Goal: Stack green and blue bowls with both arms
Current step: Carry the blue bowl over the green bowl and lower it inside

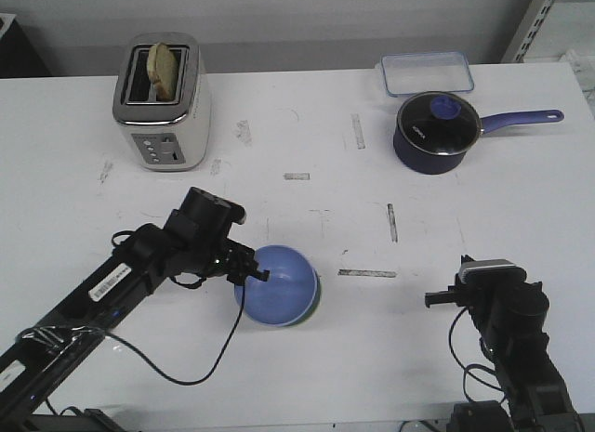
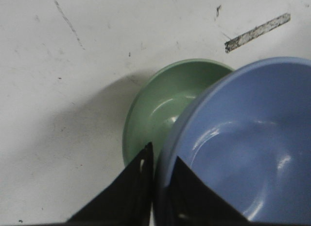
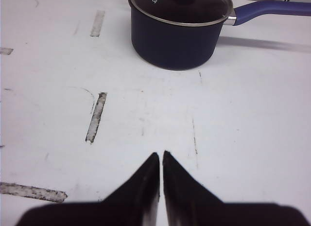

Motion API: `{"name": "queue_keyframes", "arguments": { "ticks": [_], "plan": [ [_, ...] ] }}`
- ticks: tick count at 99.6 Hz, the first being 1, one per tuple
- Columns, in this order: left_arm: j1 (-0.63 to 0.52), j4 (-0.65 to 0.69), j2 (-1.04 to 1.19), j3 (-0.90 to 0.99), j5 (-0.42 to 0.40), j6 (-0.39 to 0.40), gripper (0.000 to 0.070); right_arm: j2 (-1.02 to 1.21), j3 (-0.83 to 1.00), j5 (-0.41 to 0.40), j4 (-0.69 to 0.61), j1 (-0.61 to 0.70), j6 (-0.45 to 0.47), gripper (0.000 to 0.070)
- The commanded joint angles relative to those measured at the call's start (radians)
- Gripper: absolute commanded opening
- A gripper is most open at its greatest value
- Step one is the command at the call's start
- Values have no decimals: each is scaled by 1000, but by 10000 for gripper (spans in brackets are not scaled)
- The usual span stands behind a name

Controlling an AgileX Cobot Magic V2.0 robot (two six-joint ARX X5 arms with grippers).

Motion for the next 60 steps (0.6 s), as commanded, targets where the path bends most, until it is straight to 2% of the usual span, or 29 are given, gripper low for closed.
{"name": "queue_keyframes", "arguments": {
  "ticks": [1,37,60],
  "plan": [
    [-20,10,40,14,1,40,1,4,3,-1,13,0,6,0],
    [-49,68,114,14,-1,42,1,3,3,-1,13,0,6,0],
    [-49,71,114,14,-64,48,1,3,3,0,13,0,6,0]
  ]
}}
